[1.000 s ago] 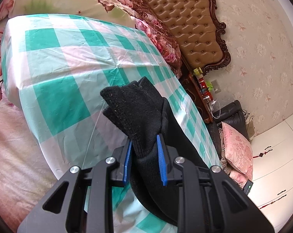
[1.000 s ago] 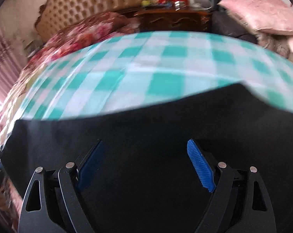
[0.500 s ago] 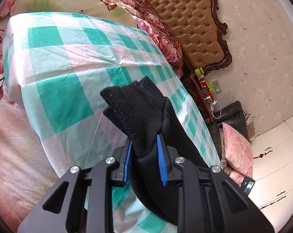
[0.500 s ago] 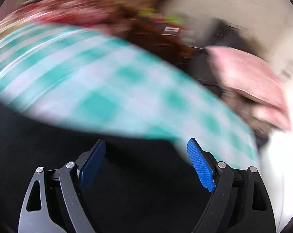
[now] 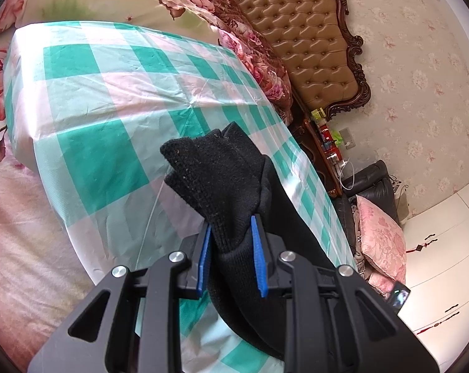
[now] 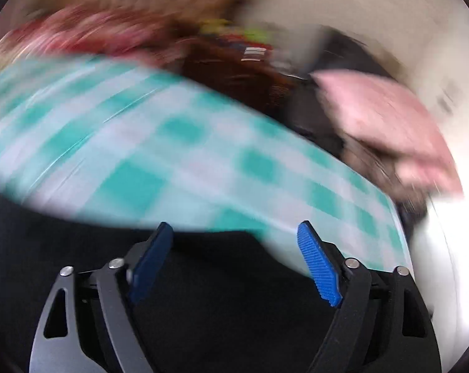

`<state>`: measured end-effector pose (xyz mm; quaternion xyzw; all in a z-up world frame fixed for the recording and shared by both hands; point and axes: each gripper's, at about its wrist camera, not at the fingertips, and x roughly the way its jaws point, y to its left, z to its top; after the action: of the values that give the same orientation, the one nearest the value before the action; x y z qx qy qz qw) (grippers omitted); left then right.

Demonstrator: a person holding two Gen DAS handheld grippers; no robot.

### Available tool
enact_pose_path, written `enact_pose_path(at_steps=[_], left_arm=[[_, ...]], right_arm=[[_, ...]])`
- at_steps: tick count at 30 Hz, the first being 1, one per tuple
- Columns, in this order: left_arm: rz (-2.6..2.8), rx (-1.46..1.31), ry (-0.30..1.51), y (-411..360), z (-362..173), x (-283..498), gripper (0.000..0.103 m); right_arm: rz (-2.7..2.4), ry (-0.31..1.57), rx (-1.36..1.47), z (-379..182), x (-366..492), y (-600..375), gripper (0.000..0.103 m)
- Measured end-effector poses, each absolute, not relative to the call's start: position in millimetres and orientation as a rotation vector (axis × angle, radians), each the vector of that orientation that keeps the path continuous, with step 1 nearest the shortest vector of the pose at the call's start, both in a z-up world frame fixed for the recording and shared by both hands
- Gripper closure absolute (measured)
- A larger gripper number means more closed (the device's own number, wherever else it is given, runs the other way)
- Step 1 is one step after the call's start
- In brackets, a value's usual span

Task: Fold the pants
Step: 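Lift the held cuff end with the left gripper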

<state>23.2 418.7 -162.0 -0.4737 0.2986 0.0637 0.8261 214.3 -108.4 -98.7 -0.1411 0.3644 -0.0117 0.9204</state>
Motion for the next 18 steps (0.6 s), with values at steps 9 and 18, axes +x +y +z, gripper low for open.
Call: enact_pose_path(at_steps=[9,18], left_arm=[[0.150,-1.008,0.642,416.2,-167.3,27.0,0.079],[0.156,-0.993,0.645,413.7,-170.4,28.6,0.079]], right_arm=[[0.209,0.826,-0.438,-132.4,198.2,-74.8,0.023],[-0.008,0.755,-0.113,-102.2,209.9,-145.3,0.021]])
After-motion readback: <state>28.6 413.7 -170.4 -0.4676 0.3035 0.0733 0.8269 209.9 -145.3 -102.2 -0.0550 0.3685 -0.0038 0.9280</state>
